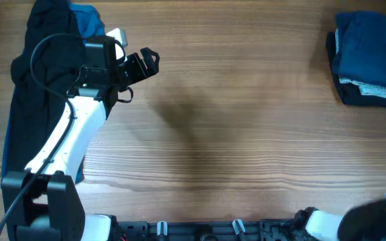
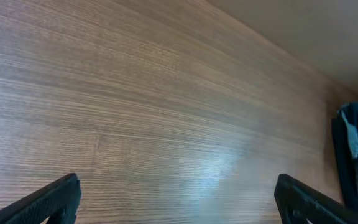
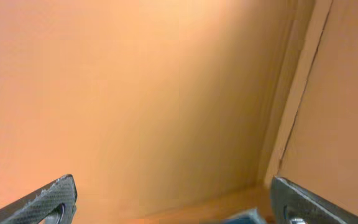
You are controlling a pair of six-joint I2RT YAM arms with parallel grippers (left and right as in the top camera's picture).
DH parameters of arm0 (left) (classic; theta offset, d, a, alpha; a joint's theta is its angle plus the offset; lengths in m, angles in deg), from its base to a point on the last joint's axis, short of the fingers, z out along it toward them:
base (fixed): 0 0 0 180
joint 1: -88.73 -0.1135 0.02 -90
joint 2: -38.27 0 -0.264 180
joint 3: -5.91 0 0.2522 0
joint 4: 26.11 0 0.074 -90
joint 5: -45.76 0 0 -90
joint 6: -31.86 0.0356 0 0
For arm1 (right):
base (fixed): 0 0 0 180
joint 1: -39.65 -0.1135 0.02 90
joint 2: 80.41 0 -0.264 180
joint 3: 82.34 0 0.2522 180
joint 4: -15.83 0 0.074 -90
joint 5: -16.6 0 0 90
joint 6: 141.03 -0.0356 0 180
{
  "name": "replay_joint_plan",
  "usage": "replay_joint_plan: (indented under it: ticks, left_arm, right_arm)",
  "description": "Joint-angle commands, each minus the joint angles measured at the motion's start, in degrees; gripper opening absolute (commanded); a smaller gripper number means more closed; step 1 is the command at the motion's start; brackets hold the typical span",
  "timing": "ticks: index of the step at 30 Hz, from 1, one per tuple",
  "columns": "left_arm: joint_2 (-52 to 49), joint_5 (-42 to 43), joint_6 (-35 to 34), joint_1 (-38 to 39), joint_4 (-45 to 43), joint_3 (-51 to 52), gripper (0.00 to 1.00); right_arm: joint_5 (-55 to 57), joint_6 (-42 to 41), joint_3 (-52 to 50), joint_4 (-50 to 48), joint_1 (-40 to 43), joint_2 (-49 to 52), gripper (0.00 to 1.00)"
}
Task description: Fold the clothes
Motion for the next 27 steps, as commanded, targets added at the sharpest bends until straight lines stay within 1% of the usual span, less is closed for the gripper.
replay_joint_plan:
  ticks: [1,3,5,8,12,14,18,20,24,25,26,27]
  left_arm:
    - [-0.55,-1.64,1.33,0.22,0.72,-0.11,1.0]
    - [-0.55,-1.66,1.33,0.22,2.12,-0.11,1.0]
    - [-0.55,-1.64,1.33,0.22,4.04,-0.11,1.0]
    - [-0.55,-1.64,1.33,0.22,4.61,-0.11,1.0]
    - [-0.55,-1.66,1.33,0.22,4.61,-0.11,1.0]
    - [-0.55,-1.64,1.33,0.22,4.61,-0.11,1.0]
    - [-0.55,-1.64,1.33,0.22,4.61,-0.11,1.0]
    - [-0.55,-1.64,1.33,0.22,4.61,-0.11,1.0]
    - [-0.55,-1.64,1.33,0.22,4.61,-0.11,1.0]
    - [-0.55,-1.66,1.33,0.22,4.61,-0.11,1.0]
    - [-0.55,-1.66,1.33,0.22,4.61,-0.11,1.0]
    - [-0.55,-1.66,1.33,0.22,4.61,-0.11,1.0]
  right_arm:
    - [-7.76,-7.63,0.02,9.18,-0.59,-7.76,1.0]
    - [-10.21,-7.8,0.02,15.21,-1.42,-11.58,1.0]
    - [-11.96,-7.45,0.02,23.41,-3.02,-16.09,1.0]
    - [-12.09,-7.43,0.02,32.89,-6.16,-21.73,1.0]
    - [-12.33,-7.43,0.02,41.2,-10.38,-28.65,1.0]
    - [-14.75,-7.48,0.02,43.91,-11.91,-31.69,0.99]
    - [-20.98,-7.89,0.02,49.07,-12.57,-34.64,0.99]
    - [-22.56,-10.88,0.02,53.86,-12.57,-34.97,1.0]
    - [-22.51,-15.98,0.0,61.07,-12.57,-34.4,1.0]
    - [-21.88,-16.26,0.0,62.93,-12.57,-33.97,0.99]
    - [-19.1,-13.55,0.0,65.79,-12.57,-33.64,0.99]
    - [-15.85,-13.0,0.0,69.31,-12.57,-33.18,1.0]
